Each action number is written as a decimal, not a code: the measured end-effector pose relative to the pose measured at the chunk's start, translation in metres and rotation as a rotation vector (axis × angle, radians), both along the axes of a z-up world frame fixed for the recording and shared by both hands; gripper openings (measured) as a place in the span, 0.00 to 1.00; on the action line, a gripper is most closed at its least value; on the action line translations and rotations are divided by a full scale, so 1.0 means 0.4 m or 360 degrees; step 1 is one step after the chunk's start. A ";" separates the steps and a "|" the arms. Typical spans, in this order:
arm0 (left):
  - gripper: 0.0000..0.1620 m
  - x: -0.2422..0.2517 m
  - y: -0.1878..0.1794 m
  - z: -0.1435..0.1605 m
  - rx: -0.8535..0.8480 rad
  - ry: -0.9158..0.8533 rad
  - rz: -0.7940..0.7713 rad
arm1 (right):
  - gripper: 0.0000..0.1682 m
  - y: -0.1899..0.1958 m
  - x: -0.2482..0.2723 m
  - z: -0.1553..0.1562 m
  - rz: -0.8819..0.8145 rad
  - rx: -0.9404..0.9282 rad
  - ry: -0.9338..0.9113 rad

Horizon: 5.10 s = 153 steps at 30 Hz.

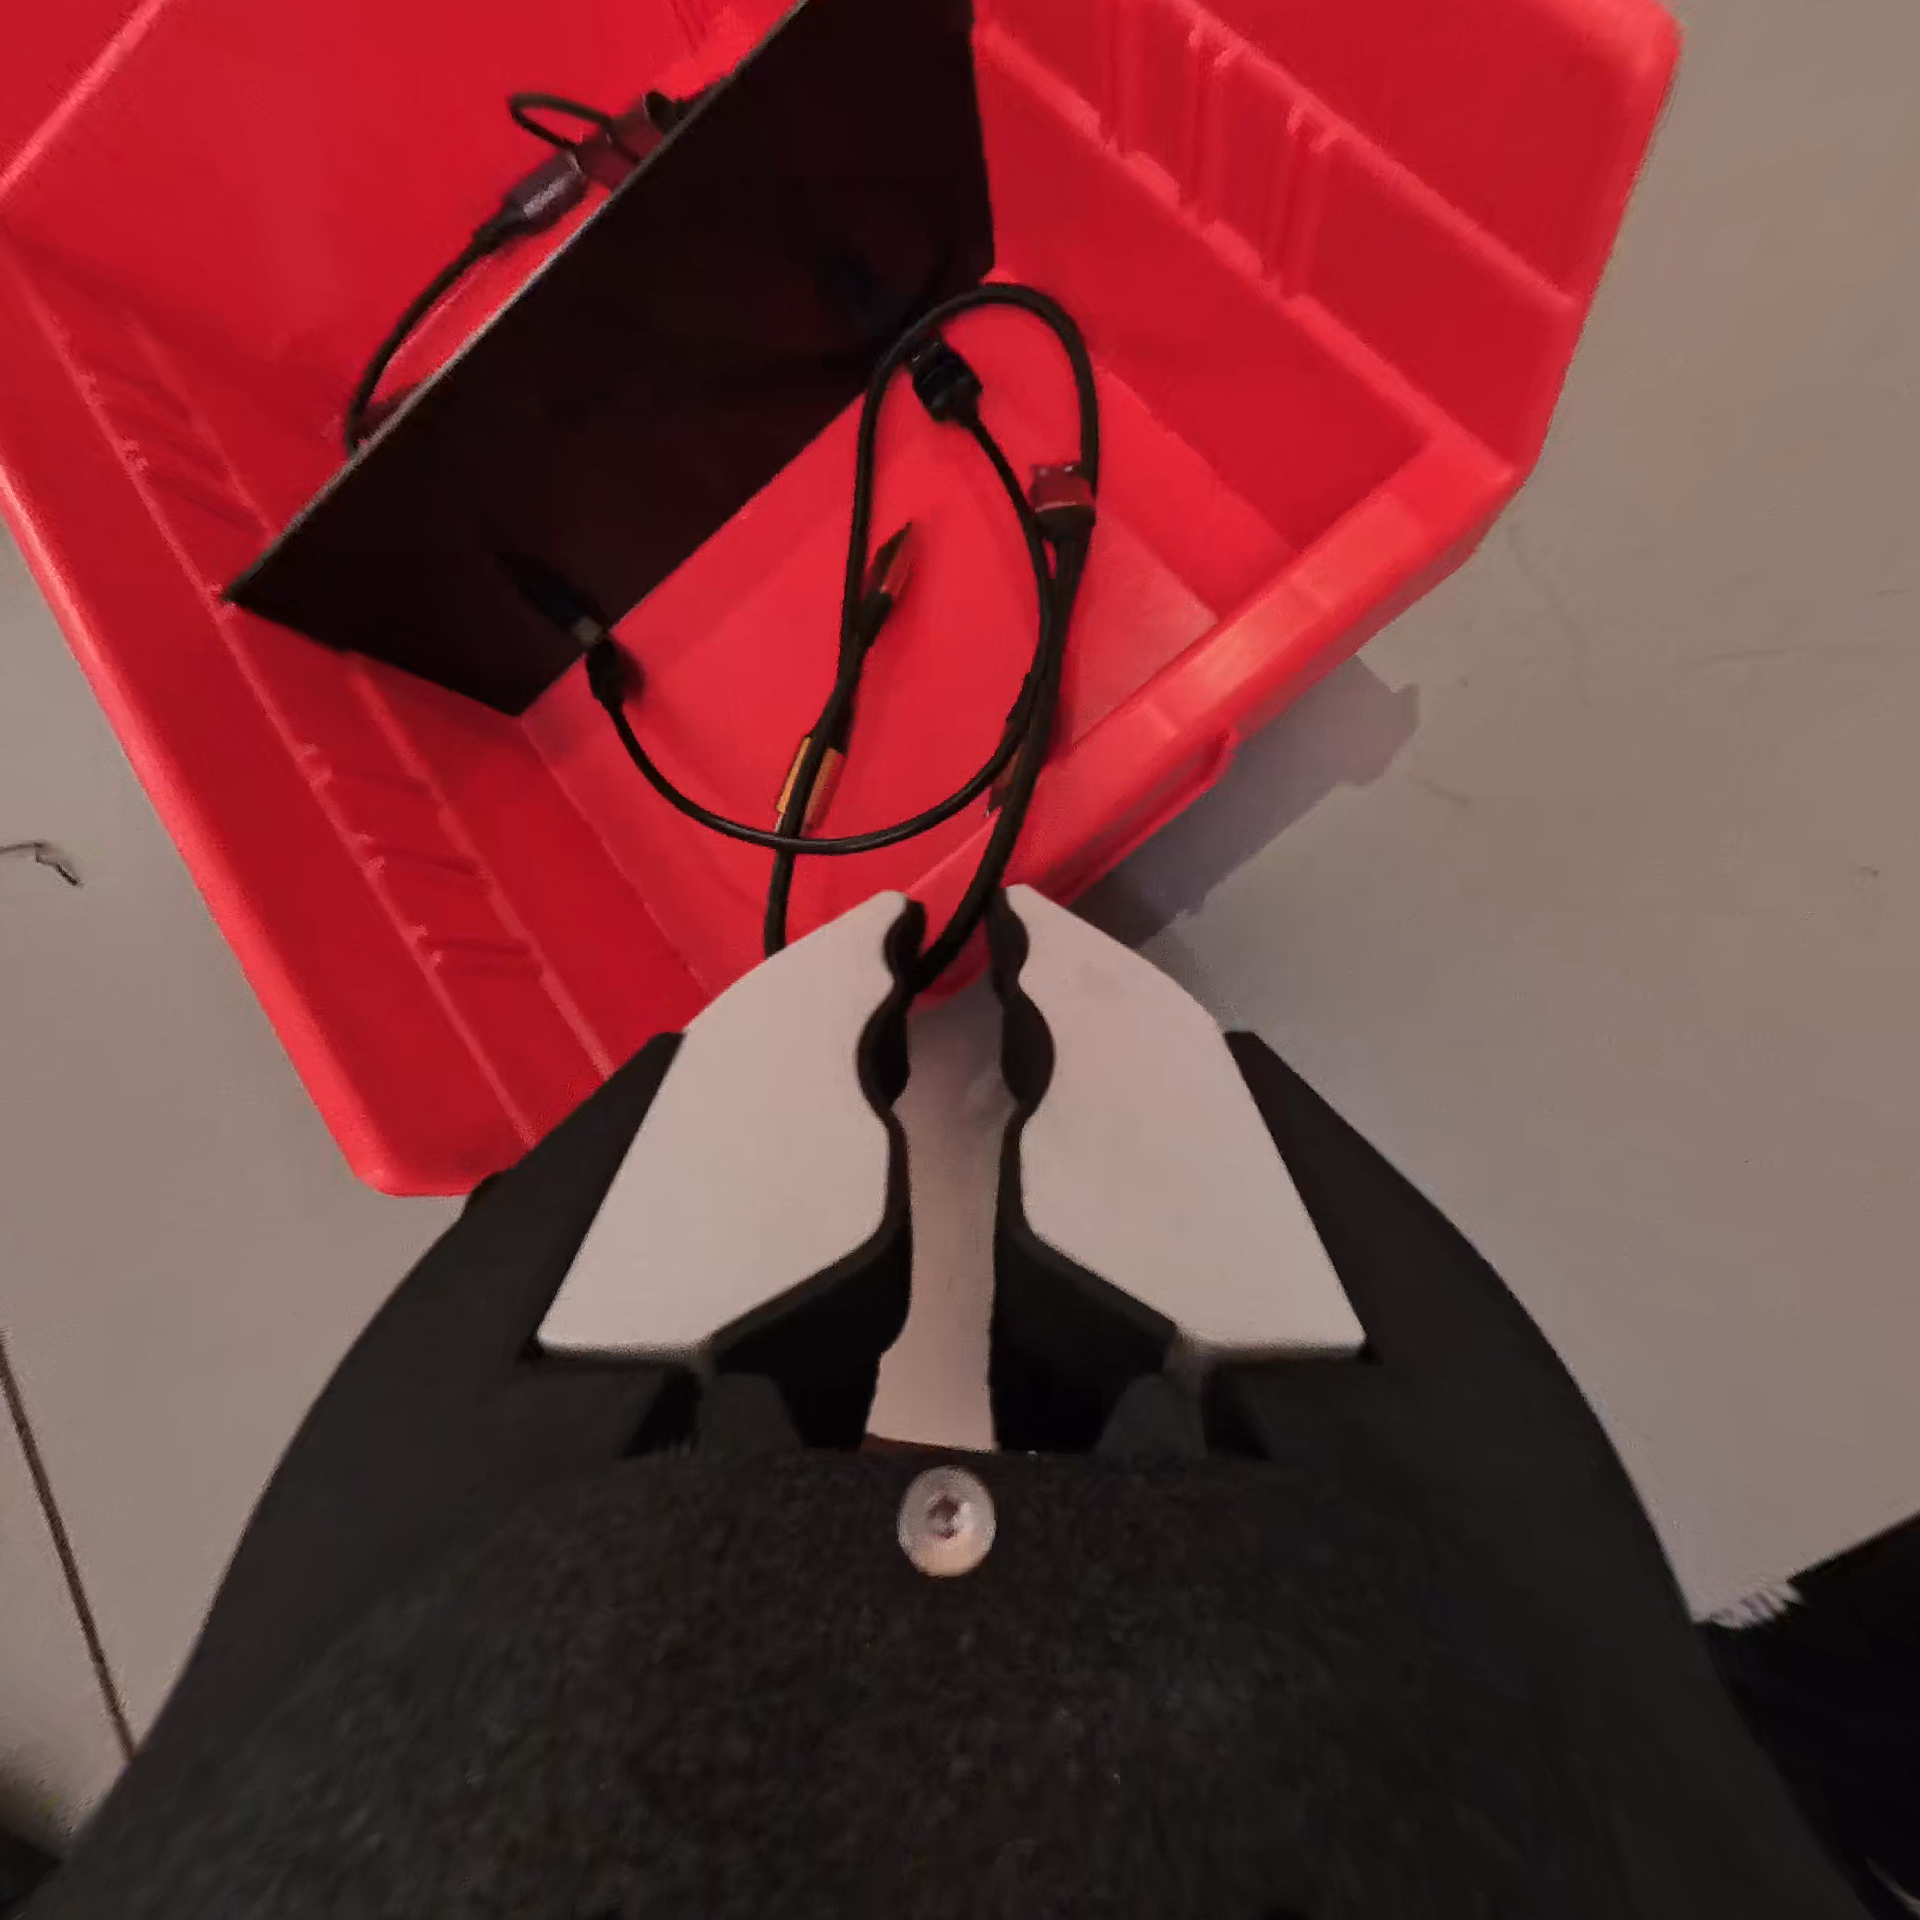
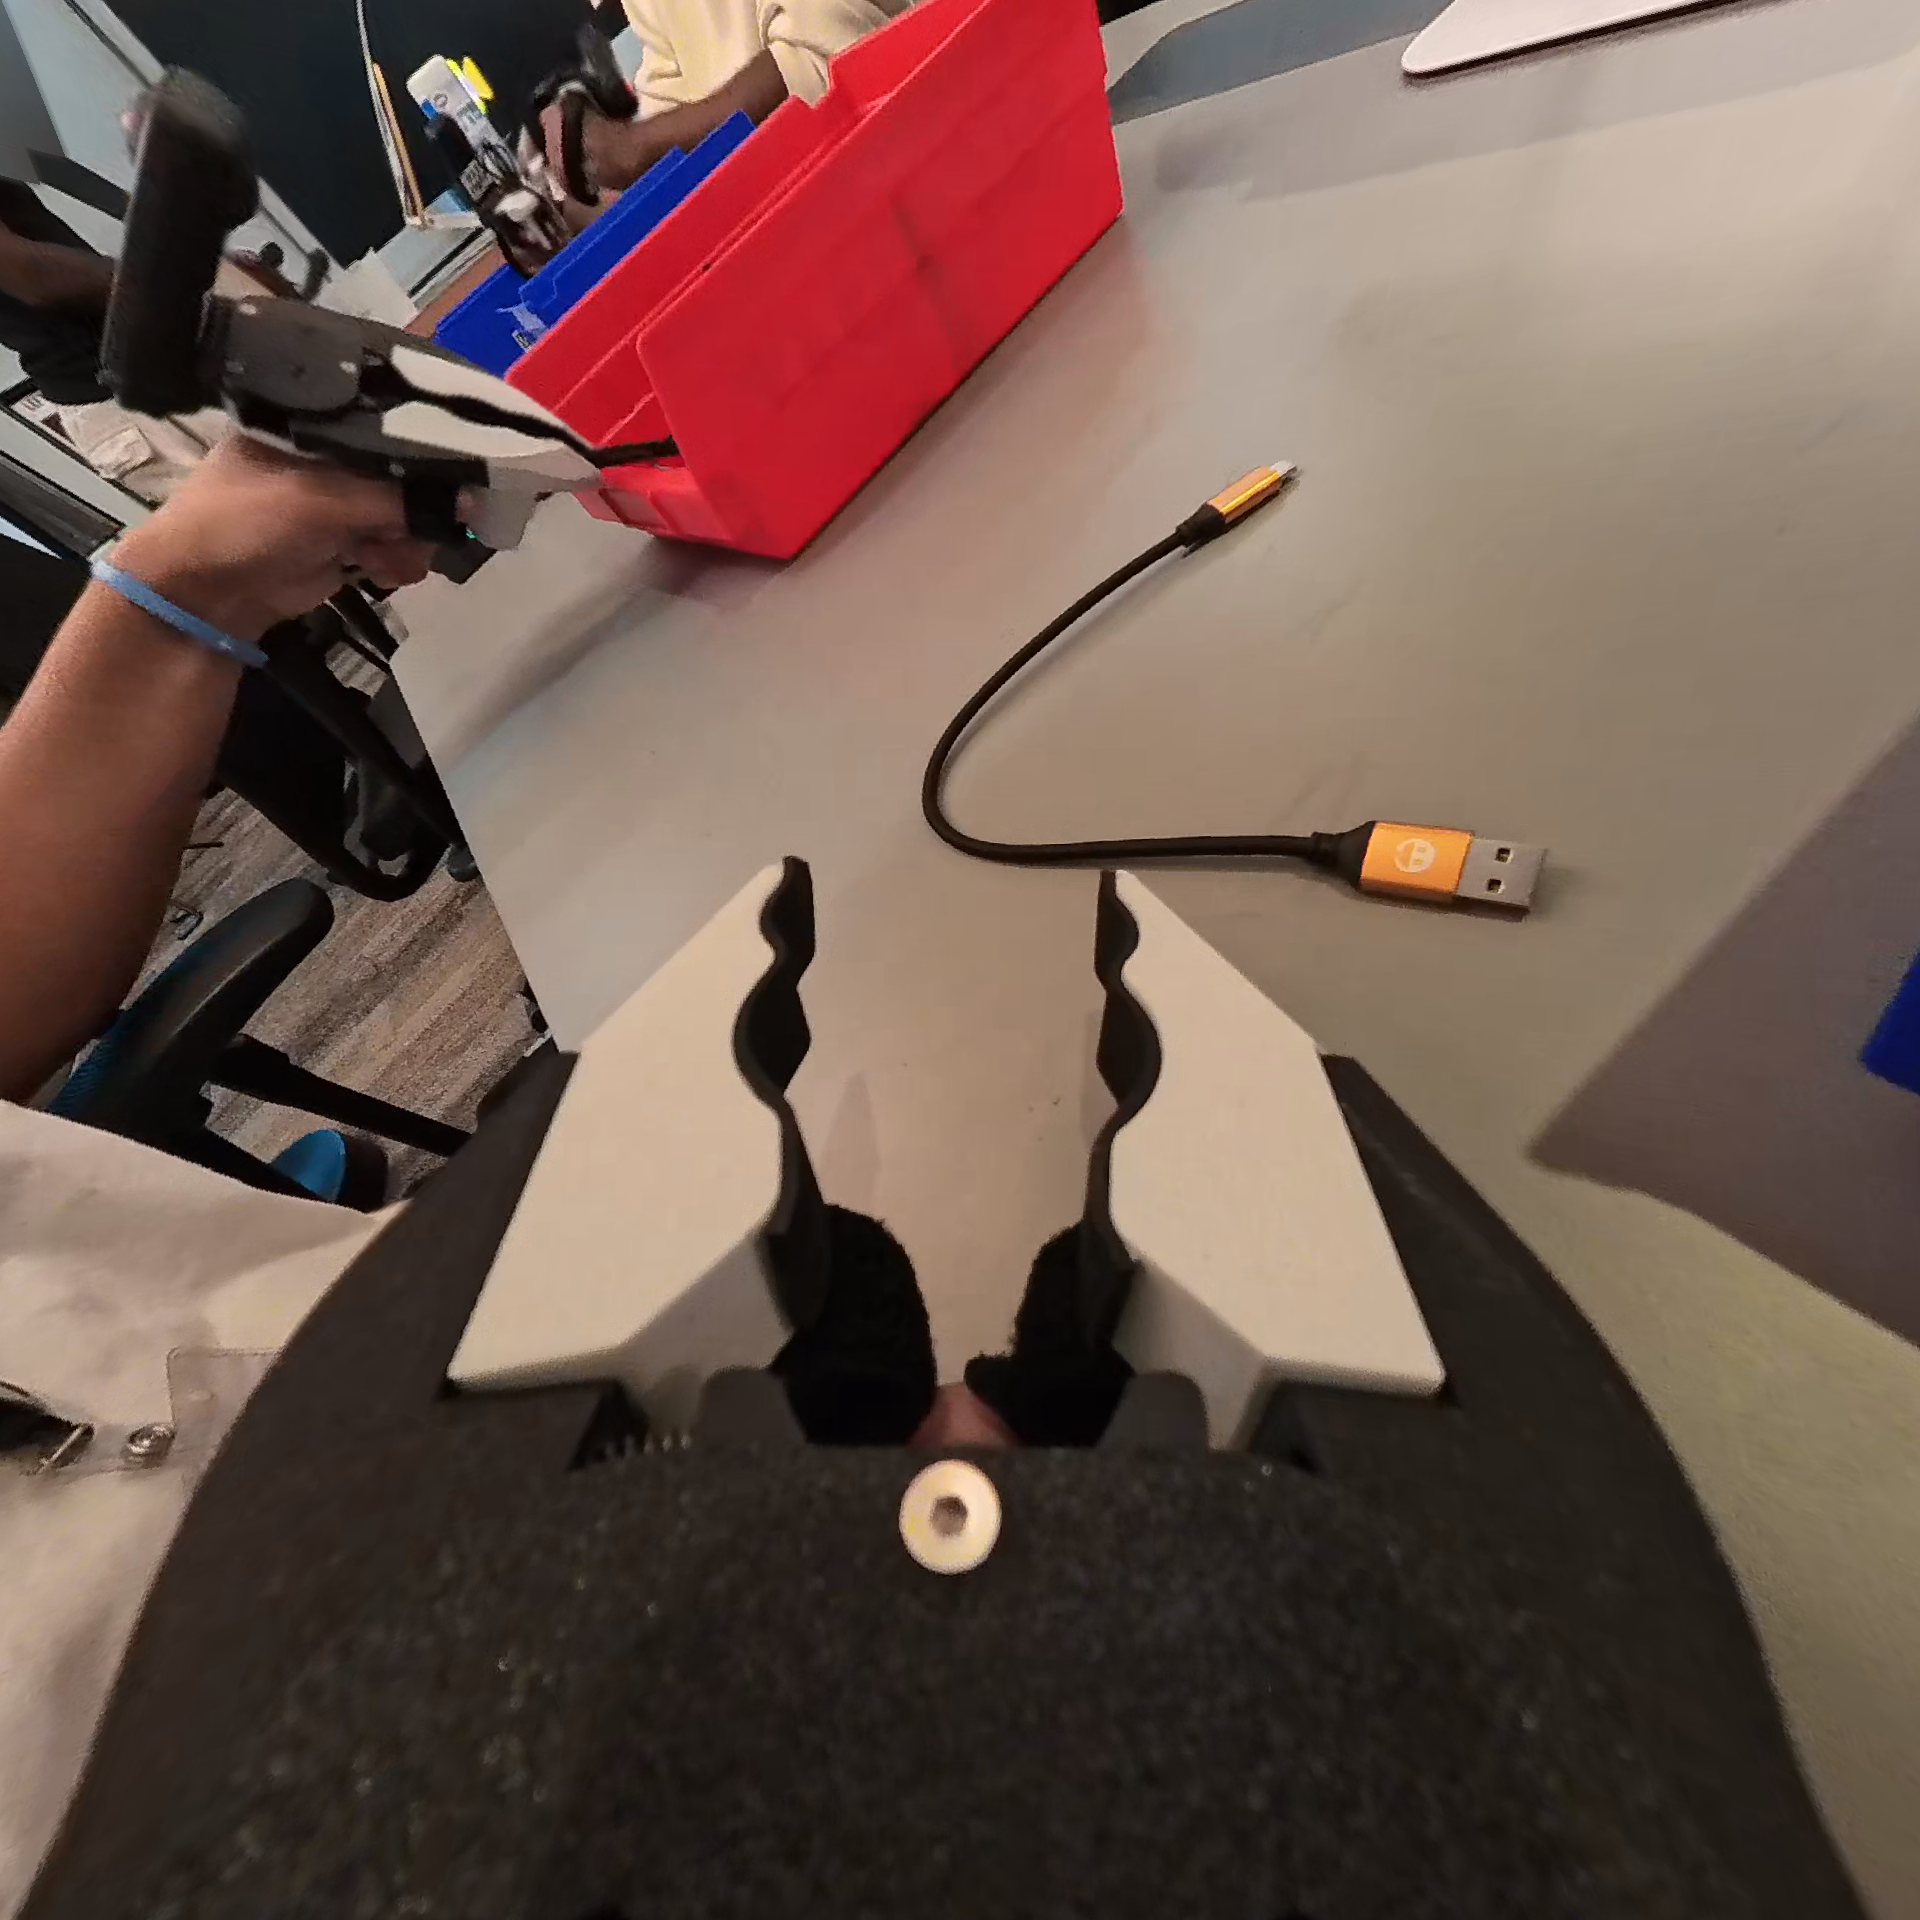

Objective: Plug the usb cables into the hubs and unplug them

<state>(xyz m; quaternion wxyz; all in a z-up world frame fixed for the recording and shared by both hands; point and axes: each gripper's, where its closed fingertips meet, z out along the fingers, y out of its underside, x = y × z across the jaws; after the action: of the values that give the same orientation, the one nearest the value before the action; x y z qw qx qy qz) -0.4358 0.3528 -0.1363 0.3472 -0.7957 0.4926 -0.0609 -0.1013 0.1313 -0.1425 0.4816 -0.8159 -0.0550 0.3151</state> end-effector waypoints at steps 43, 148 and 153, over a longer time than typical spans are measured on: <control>0.02 0.665 -0.502 0.004 0.0162 -0.0424 -0.0808 | 0.29 -0.029 0.044 0.041 -0.0079 0.0086 0.0112; 0.06 0.557 -0.629 0.369 -0.0010 -0.1379 -0.1487 | 0.05 -0.061 -0.291 0.360 0.1077 0.1066 0.0037; 0.06 0.589 -0.527 0.362 0.0611 -0.1245 -0.1421 | 0.12 0.063 -0.186 0.319 0.0638 0.0918 -0.0233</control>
<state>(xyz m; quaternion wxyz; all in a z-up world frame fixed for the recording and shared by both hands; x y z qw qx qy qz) -0.2003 0.1420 0.0085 0.5798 -0.3553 0.6161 -0.3975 -0.1756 0.1566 -0.0149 0.6154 -0.6399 -0.3350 0.3154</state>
